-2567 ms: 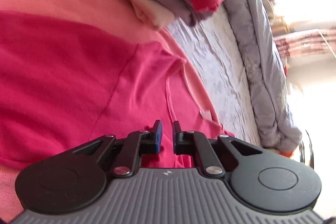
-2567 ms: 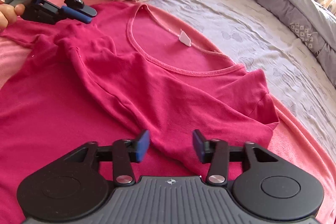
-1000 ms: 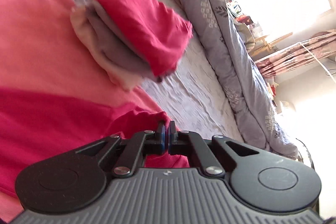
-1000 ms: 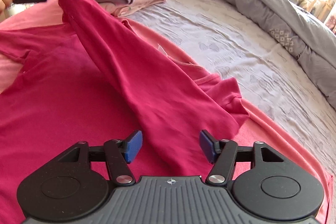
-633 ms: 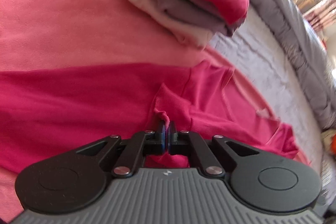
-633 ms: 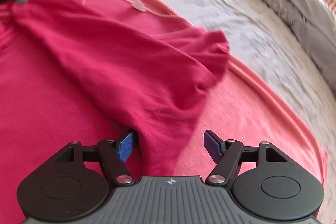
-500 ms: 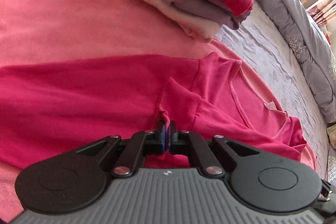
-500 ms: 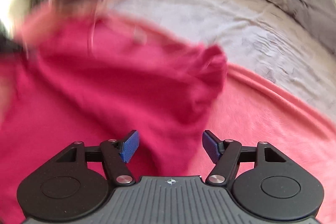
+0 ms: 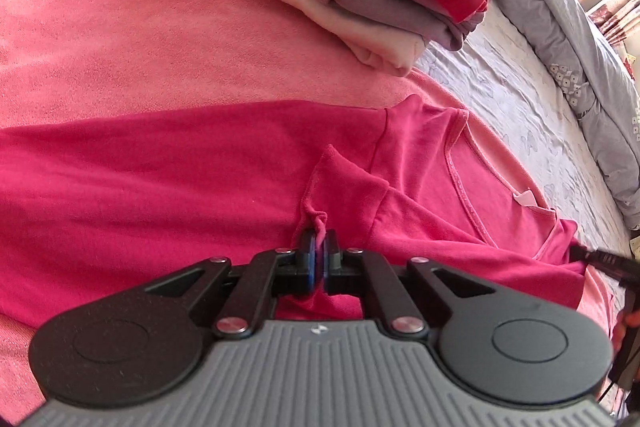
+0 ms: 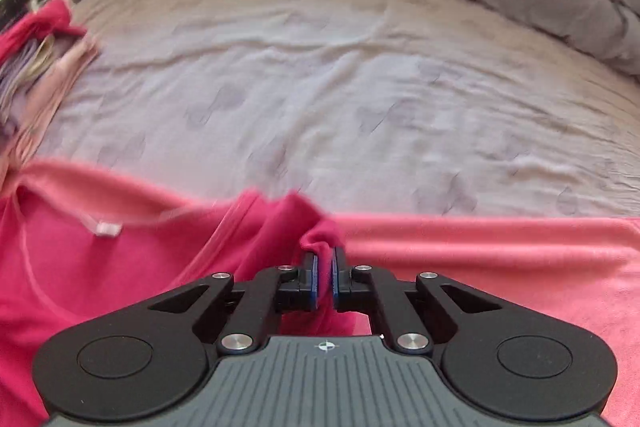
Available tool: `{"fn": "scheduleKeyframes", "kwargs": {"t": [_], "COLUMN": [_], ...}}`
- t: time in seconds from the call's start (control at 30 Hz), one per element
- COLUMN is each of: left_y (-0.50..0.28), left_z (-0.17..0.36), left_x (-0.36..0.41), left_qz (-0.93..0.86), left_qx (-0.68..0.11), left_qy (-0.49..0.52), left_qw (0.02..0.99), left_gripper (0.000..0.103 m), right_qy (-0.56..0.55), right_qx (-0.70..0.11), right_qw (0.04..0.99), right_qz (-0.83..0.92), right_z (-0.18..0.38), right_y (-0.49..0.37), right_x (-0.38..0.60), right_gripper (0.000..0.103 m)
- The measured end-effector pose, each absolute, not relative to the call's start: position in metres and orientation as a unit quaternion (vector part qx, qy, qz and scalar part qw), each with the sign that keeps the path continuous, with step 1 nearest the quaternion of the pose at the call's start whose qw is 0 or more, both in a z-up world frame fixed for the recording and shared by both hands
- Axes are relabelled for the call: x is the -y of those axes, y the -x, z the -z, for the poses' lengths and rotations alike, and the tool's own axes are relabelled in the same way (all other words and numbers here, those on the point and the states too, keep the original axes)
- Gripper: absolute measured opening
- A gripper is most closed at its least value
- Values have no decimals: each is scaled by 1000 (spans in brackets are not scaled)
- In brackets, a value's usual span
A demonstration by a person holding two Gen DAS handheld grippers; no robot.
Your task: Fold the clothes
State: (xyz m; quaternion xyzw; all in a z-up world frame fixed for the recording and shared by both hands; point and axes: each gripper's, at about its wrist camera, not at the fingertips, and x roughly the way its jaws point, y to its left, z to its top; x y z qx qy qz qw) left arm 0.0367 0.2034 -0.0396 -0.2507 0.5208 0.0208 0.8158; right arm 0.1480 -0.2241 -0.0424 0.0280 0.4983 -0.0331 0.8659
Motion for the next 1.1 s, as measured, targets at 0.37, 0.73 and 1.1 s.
{"fn": "scheduleKeyframes", "kwargs": {"t": [0.37,0.73,1.1], "left_y": [-36,-35,-40], "left_z": [39,15,-13], "left_x": [-205,-228,-156], "left_qz": [-21,-72,55], "left_qx": [-521,-514,-478], "left_qy": [255,234,85], "left_qw": [814,822,872], "left_gripper": [4,38,41], "right_qy": [-69,74,178], "right_qx": [-473,-443,-528], "right_qw": [867,889,830], "right_qz": [140,-90,-3], "right_z": [63,11,52], "right_y": [-189,-72,-24], "right_x": [254,186,217], "right_gripper": [8,18,33]}}
